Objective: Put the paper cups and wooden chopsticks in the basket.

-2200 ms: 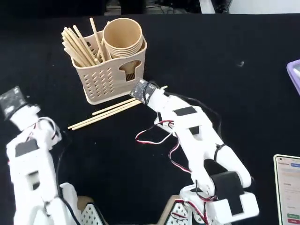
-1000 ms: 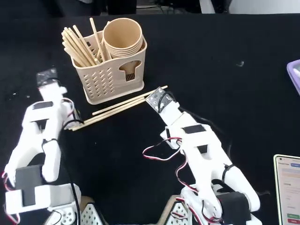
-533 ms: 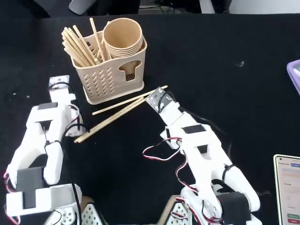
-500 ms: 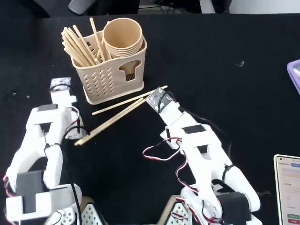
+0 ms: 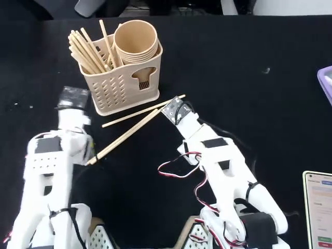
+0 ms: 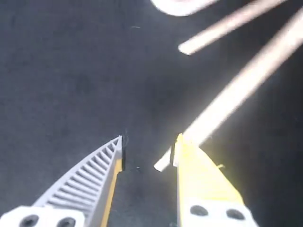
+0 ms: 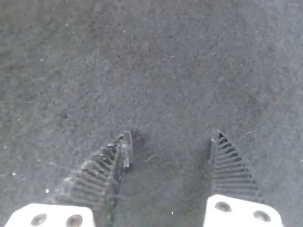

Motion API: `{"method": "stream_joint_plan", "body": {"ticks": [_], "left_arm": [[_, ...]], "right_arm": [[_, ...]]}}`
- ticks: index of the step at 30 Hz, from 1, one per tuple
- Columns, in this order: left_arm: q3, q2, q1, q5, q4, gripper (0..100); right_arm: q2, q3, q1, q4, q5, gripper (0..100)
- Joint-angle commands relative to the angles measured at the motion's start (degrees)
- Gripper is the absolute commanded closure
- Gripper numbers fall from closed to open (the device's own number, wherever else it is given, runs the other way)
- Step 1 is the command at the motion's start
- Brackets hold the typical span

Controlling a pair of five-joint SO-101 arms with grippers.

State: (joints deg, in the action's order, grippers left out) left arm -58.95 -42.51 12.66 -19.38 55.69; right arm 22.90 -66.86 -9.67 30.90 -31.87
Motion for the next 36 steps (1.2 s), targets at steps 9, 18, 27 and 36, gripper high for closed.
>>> {"method": "stream_joint_plan", "body": {"ticks": [9, 18, 27, 36], "left_arm": [[10.07, 17.76, -9.54, -9.85, 2.29, 82], [11.38, 28.66, -11.56, -15.38, -2.02, 82], [12.44, 29.71, -11.91, -15.56, -2.55, 85], [12.97, 28.48, -12.09, -15.74, 2.02, 97]], "right_arm": [[1.89, 0.04, 0.62, -1.23, 0.62, 73.4], [1.89, 0.04, 0.62, -1.23, 0.53, 73.4], [1.89, 0.04, 0.62, -1.23, 0.53, 73.4], [1.89, -0.4, 0.62, -1.23, 0.44, 73.4]]}}
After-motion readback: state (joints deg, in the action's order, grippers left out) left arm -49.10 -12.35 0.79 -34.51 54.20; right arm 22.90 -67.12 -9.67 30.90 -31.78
